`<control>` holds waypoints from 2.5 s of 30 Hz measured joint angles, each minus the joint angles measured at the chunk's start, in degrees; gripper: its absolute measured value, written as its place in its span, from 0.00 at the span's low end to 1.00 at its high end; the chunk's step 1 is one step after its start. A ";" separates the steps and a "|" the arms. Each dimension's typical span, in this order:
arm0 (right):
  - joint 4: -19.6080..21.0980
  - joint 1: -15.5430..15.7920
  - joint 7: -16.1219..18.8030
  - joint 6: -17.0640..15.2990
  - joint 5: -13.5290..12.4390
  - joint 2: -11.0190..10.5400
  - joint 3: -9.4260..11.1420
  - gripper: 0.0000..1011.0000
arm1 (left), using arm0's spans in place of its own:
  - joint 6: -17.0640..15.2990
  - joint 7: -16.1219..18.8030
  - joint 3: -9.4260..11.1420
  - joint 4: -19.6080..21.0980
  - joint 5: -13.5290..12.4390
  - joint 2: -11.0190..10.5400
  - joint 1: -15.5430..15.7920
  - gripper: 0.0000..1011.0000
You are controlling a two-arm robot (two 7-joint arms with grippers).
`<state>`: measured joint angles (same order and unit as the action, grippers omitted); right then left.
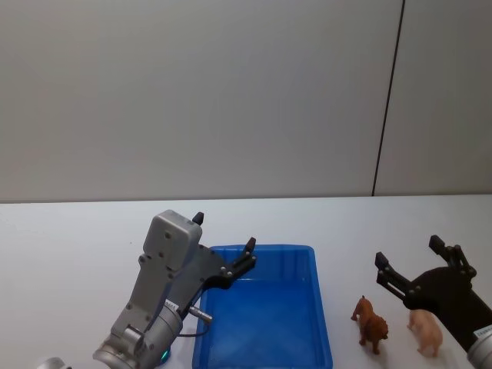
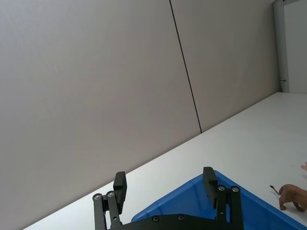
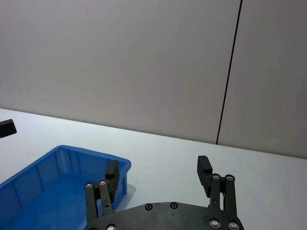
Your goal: Pick up the two dolls from the table and place them into the box.
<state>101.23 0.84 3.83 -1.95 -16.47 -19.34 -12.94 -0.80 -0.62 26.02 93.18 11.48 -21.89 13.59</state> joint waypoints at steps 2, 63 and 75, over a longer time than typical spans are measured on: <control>0.00 0.00 0.00 0.00 0.00 0.00 0.00 0.99 | 0.00 0.00 0.00 0.00 0.00 0.00 0.00 0.99; -7.97 1.90 6.32 -6.92 -1.92 -5.58 3.76 0.99 | 0.00 0.00 0.00 0.00 0.00 0.00 0.00 0.99; -14.01 -1.33 7.90 -8.89 -2.37 -3.40 2.66 0.97 | 0.00 0.00 0.00 0.00 0.00 0.00 0.00 0.99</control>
<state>87.22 -0.49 11.73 -10.84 -18.83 -22.73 -10.28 -0.80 -0.63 26.03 93.17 11.48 -21.89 13.59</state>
